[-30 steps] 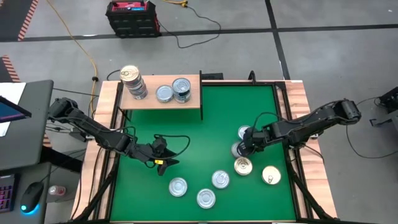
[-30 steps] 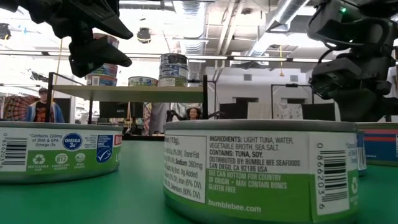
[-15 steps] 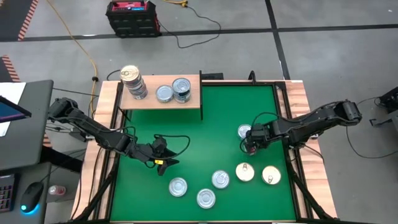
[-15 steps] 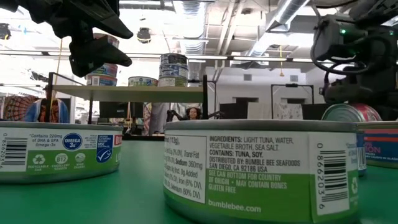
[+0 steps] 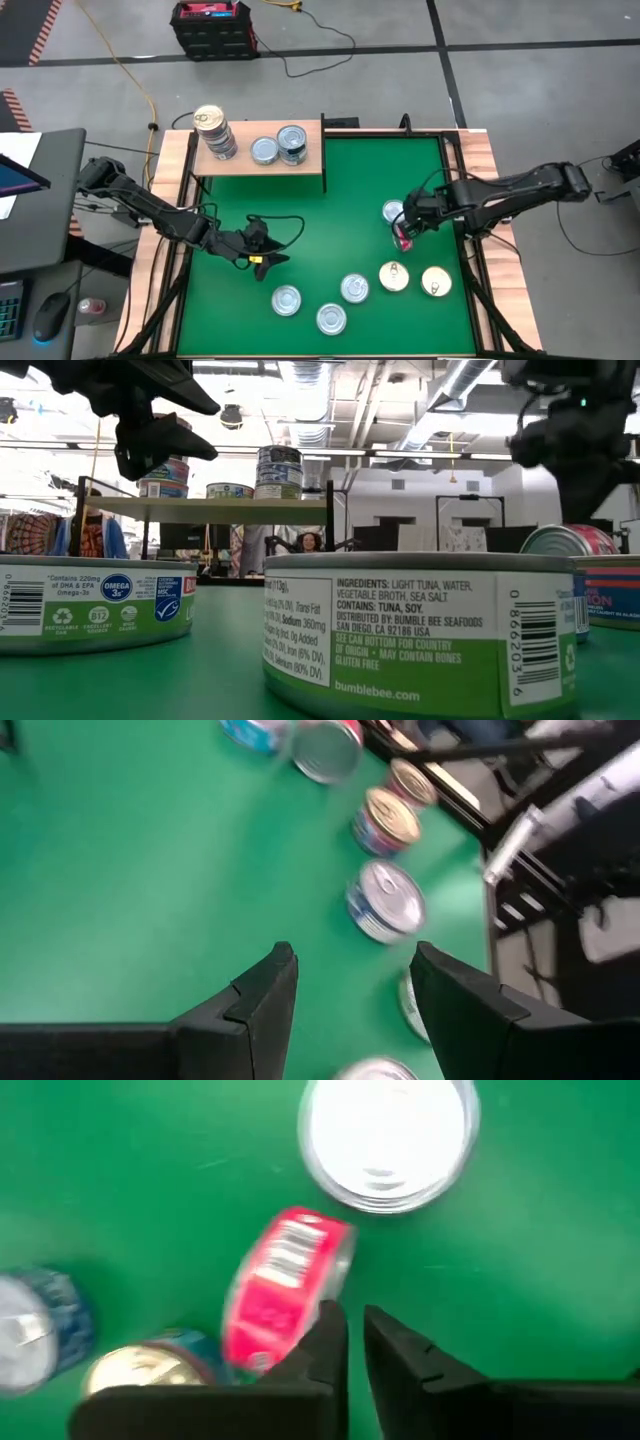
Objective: Stack canned seafood by type on shelf
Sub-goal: Stack the red tuna can on top of the dark blue tuna can on the shelf
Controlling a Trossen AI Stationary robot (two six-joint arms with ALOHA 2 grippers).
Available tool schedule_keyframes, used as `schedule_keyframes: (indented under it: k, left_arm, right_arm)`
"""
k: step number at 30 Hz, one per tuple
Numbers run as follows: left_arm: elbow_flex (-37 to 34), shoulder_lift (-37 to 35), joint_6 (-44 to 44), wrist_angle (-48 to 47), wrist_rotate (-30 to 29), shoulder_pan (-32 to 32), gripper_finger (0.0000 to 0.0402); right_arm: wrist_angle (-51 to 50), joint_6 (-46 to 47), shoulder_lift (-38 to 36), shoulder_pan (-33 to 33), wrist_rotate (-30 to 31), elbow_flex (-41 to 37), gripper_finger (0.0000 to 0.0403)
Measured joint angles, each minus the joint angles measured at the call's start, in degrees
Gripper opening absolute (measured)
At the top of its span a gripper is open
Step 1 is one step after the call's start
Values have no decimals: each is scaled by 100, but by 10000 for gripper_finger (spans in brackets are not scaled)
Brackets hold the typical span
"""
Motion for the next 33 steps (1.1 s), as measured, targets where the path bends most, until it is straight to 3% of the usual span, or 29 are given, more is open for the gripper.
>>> schedule_keyframes:
  k: [6,12,16,22,33]
  left_arm:
    - [0,0,-97,-11,-582,136,190]
    - [0,0,-53,-15,-548,372,221]
    - [0,0,-26,-15,-290,487,254]
    - [1,0,-21,-52,13,485,285]
    - [0,0,97,-45,248,485,286]
  right_arm:
    - [-5,209,340,383,-106,537,142]
    - [-153,469,999,701,-15,1130,267]
    - [-641,672,1525,734,6,1268,311]
    - [-603,845,1802,902,219,1284,323]
    - [30,781,1903,880,272,792,300]
